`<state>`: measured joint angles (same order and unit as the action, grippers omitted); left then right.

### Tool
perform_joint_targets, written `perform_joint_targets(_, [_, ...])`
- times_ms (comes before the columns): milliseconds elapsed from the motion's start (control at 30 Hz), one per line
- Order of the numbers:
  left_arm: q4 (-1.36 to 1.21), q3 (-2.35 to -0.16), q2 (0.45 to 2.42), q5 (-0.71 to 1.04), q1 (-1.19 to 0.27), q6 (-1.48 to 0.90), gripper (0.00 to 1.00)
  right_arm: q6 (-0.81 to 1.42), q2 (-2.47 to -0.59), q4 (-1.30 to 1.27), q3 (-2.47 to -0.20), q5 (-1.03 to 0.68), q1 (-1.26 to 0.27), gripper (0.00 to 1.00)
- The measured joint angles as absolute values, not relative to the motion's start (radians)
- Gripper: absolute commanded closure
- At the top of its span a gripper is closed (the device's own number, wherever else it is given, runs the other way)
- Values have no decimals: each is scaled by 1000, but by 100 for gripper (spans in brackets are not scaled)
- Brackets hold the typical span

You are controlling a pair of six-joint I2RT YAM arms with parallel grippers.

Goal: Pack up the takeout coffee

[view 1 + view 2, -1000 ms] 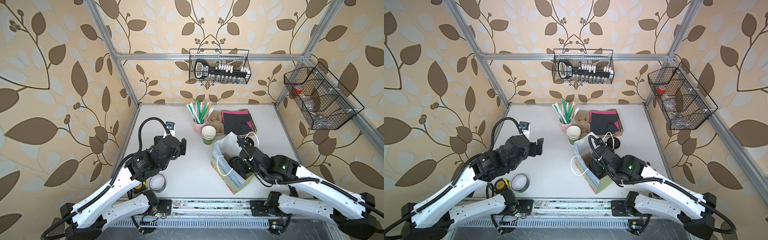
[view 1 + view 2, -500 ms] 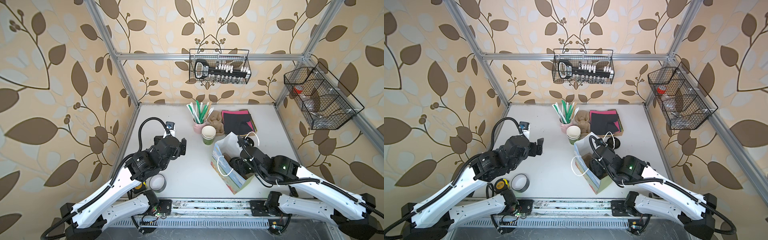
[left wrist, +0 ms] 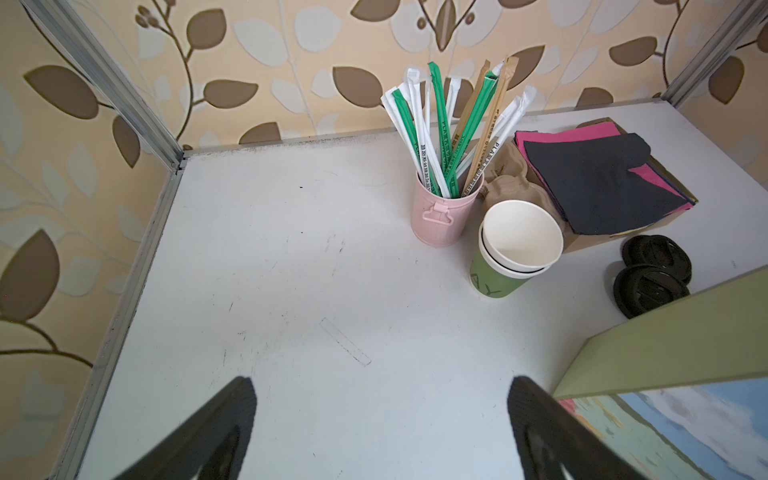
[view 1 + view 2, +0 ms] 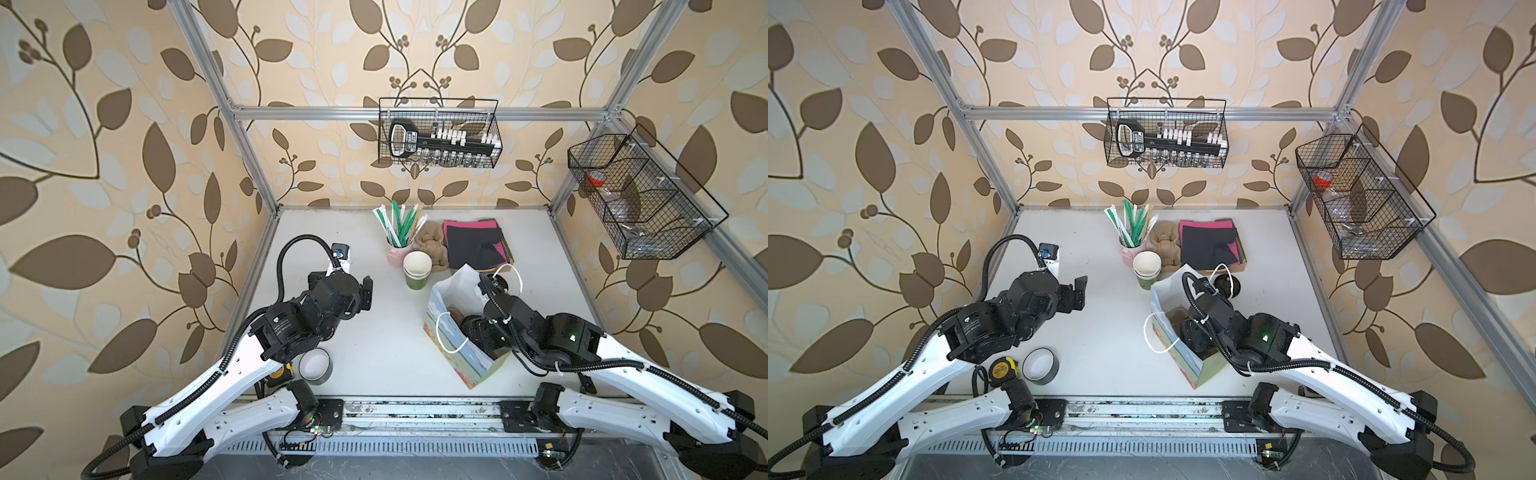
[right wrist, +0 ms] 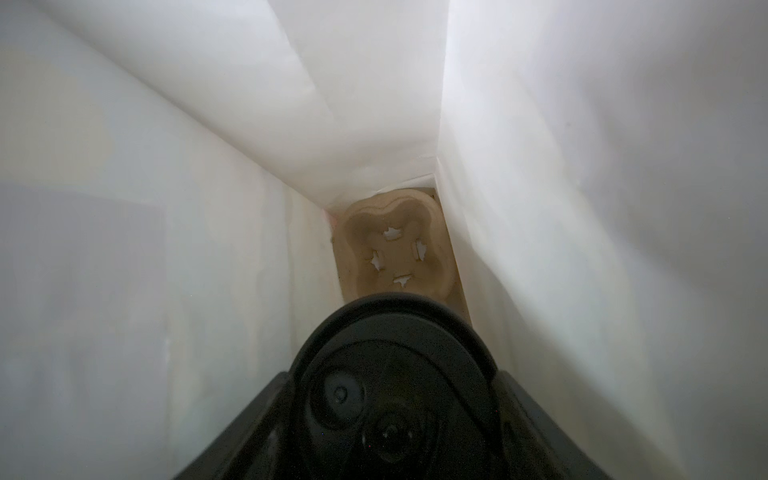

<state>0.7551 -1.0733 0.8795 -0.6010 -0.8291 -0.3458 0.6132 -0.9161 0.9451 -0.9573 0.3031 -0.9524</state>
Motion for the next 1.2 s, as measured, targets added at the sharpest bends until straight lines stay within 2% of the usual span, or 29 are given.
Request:
perform_joint_targets(567, [755,-1073,879,-599,-829,-343,4,618,-904,948,-968,314,-952,14])
perform_joint_targets(1200, [754,-1073,902,-575,-829,-342,2,587,-892,945,-1171,330,-936,3])
